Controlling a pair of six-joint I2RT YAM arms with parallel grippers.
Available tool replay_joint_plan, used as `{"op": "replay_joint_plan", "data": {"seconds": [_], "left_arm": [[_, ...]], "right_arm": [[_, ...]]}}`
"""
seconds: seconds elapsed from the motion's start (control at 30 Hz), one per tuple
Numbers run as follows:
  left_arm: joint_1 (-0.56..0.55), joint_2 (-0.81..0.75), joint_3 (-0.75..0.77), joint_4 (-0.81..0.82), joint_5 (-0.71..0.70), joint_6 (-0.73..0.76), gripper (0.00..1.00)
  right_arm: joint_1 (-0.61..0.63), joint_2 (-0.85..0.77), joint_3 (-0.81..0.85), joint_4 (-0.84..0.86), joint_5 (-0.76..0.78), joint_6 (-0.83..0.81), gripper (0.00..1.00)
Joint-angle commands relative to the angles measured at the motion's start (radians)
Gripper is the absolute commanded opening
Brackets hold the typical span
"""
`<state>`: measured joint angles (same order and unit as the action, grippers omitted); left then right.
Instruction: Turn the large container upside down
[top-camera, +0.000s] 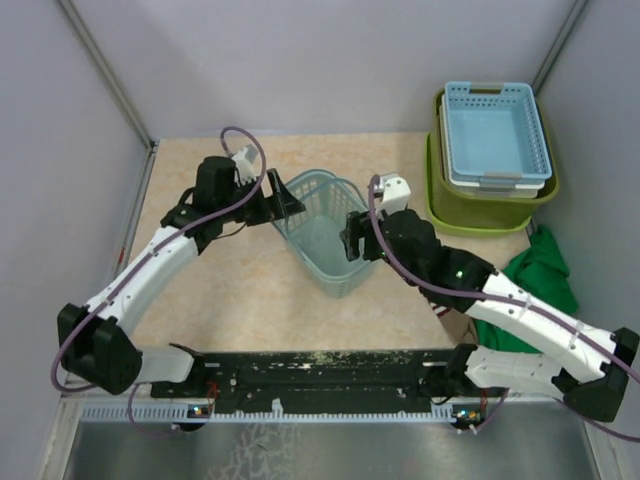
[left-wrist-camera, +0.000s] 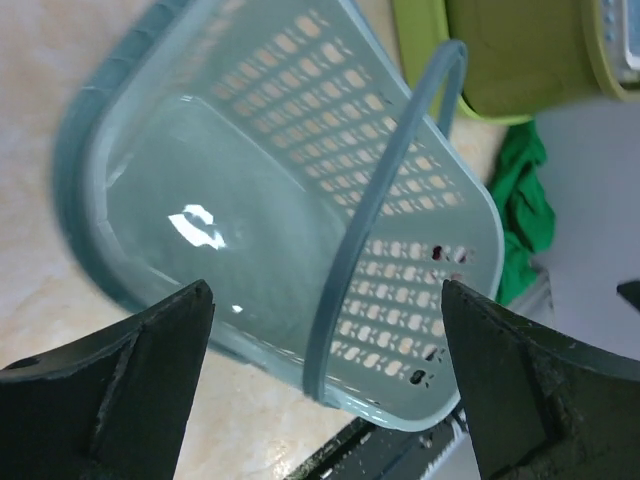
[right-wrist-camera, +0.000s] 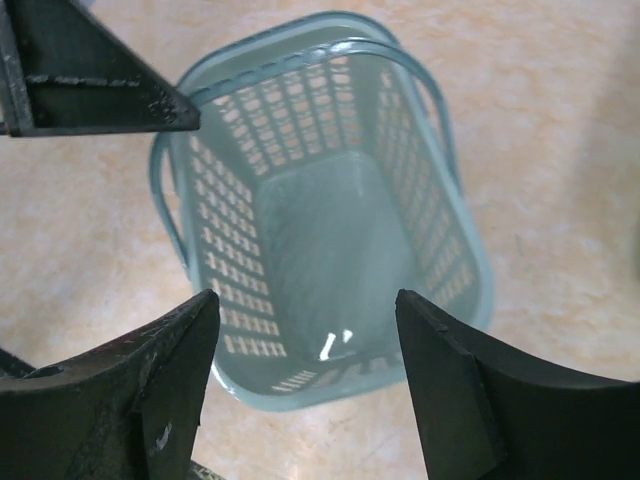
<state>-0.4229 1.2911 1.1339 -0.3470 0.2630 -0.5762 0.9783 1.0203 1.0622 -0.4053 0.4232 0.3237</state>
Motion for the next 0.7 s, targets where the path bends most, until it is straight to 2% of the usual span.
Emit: {"op": "replay_joint_plan", "data": {"seconds": [0.0, 0.17, 0.27, 0.4, 0.5, 0.6, 0.67], "left_arm": [[0.003, 0.069, 0.033, 0.144, 0.365, 0.049, 0.99], [-0.073, 0.089, 0.044, 0.274, 0.676, 0.032, 0.99], [-0.195, 0.081, 0.051, 0.290, 0.734, 0.084, 0.99], [-0.319, 0.104, 0.086, 0.128, 0.657, 0.229, 1.00], [-0.321, 0.088, 0.147, 0.020, 0.519, 0.282, 1.00], [-0.314, 0.009, 0.185, 0.000, 0.359, 0.295, 1.00], [-0.289, -0.037, 0.188, -0.007, 0.306, 0.291, 1.00]], "right_arm": [[-0.036, -0.100, 0.085, -0.165, 0.176, 0.088, 0.72], [-0.096, -0.232, 0.100, -0.238, 0.310, 0.131, 0.72], [-0.100, -0.307, 0.109, -0.258, 0.415, 0.131, 0.73], [-0.101, -0.369, 0.133, -0.227, 0.453, 0.065, 0.74], [-0.101, -0.363, 0.163, -0.228, 0.435, 0.007, 0.74], [-0.101, -0.328, 0.174, -0.226, 0.360, -0.039, 0.75], [-0.101, -0.301, 0.165, -0.224, 0.290, -0.054, 0.75]]}}
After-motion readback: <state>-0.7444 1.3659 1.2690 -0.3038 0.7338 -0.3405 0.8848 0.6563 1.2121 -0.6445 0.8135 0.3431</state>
